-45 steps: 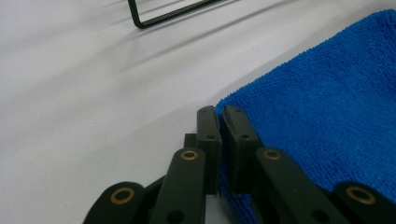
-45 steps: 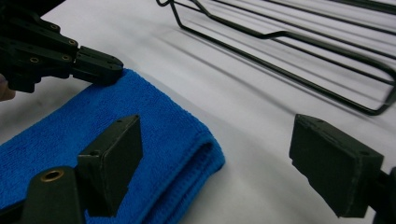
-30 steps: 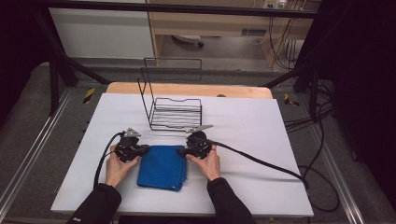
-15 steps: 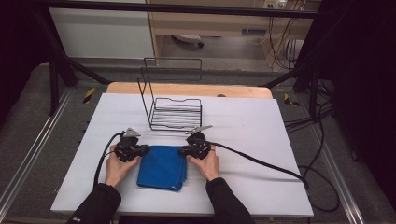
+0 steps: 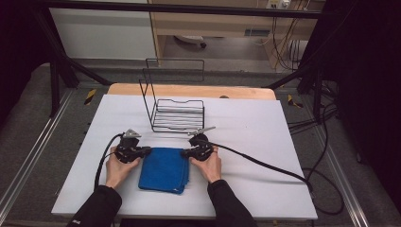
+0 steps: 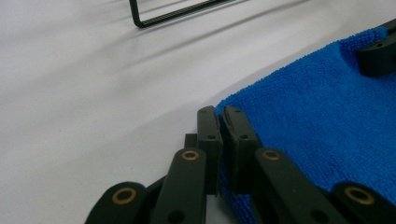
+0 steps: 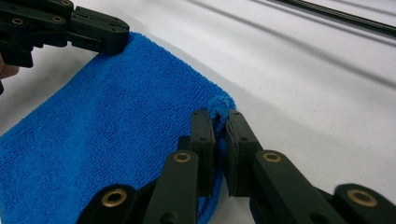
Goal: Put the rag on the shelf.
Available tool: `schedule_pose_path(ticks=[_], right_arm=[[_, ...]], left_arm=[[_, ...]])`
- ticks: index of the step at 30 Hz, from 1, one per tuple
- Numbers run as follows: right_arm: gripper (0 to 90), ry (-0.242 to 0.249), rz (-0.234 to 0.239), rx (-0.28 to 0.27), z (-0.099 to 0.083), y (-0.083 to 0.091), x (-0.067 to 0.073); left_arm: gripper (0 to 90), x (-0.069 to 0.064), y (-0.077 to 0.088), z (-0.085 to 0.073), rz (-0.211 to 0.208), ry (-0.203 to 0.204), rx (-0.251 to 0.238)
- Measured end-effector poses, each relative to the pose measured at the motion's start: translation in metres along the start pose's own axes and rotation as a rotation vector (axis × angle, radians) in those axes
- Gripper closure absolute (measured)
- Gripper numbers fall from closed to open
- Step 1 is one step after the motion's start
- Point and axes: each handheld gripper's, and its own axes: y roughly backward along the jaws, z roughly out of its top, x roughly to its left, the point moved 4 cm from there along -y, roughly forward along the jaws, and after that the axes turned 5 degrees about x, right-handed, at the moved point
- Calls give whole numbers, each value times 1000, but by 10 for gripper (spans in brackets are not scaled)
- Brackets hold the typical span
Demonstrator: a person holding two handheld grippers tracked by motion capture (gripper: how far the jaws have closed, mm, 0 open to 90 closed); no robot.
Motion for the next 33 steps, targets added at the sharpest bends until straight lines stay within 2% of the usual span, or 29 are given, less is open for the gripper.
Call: schedule_pose_path(ticks=[7,17,33], right_arm=[[839,2,5,-22,2,5,2],[840,28,16,-72,5,16,8],[839,54,43,-135,7,33,19]], left_arm=[[866,1,6,2,-6,10,-28],[866,-2,20,3,-23,-2,-77],[867,-8,42,3,-25,-25,-139]])
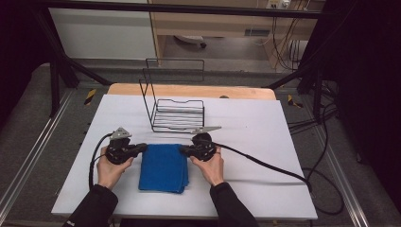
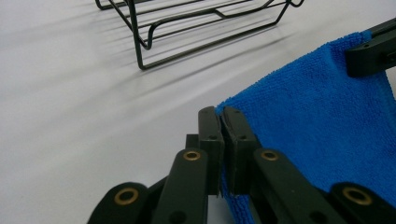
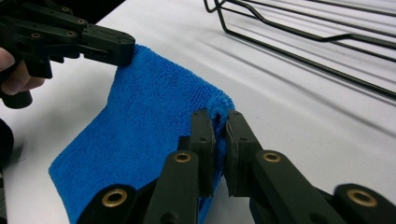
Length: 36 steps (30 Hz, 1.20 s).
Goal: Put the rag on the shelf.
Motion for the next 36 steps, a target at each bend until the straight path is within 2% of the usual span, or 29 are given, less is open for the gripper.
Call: schedule_pose_path(ticks=[9,15,25,29,36], right_arm=[[839,19,10,-31,2,8,5],[840,28,18,-54,4,14,8],[840,52,14,-96,8,25,11],[839,64,8,-106,9,29,13],[840,72,7,-136,13,39,16]], left_arm=[[867,-4,9,3,1,-14,-21],[867,-7,17,6,-3,-17,-52],[867,-14,28,13,2,-33,-82],[867,-18,32,16,18,-47,-94],[867,-24,39,20,11,-53,-119]])
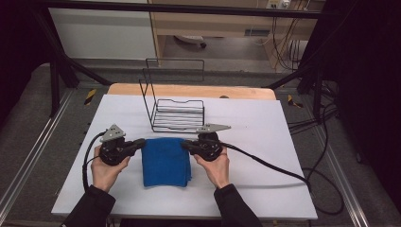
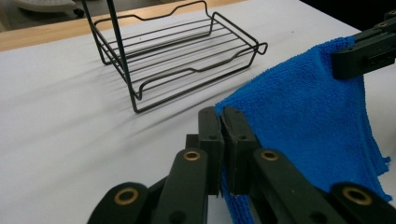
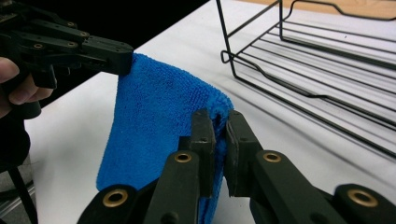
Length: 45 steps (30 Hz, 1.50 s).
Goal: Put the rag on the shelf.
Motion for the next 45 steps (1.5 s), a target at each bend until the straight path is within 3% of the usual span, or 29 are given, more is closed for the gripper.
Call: schedule_pose_path(ticks=[15,34,45], right_arm=[[841,52,-11,-54,12,17,7],[841,96,-21,-131,30,40,17],[842,105,-32,-176,42,52,16]], left_arm=[[867,-8,11,11,22,-4,-46],[867,-14,23,34,18,-23,-111],[867,-16,24,50,15,-38,-145]])
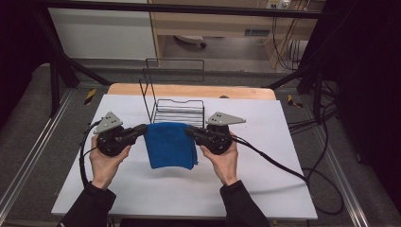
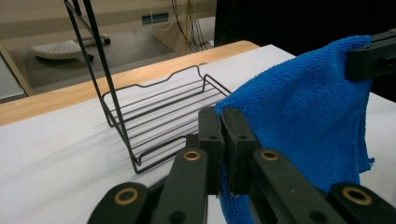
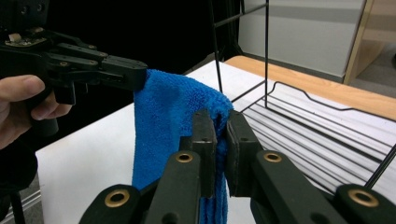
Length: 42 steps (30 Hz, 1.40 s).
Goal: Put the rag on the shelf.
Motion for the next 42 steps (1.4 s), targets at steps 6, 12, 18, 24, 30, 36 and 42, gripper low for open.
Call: schedule_pose_path(ticks=[6,12,18,24,30,36,42], right_arm=[[842,18,-9,-19,12,4,0],[843,37,-22,-41,24,8,-1],[843,45,-31,-68,36,12,-2],[843,52,-39,-95,46,17,-4],[843,62,-45,-127,57,23,-5],[843,76,-56,-164,68,28,-5],[843,81,-60,-193,75,31,-5]], left_arm=[[867,3,2,11,3,-2,-24],[868,5,5,24,4,1,-60],[868,6,8,37,7,-5,-86],[868,6,10,49,3,-5,-116],[869,6,12,62,4,-11,-144],[868,5,14,72,7,-11,-183],[869,6,16,80,9,-1,-226]])
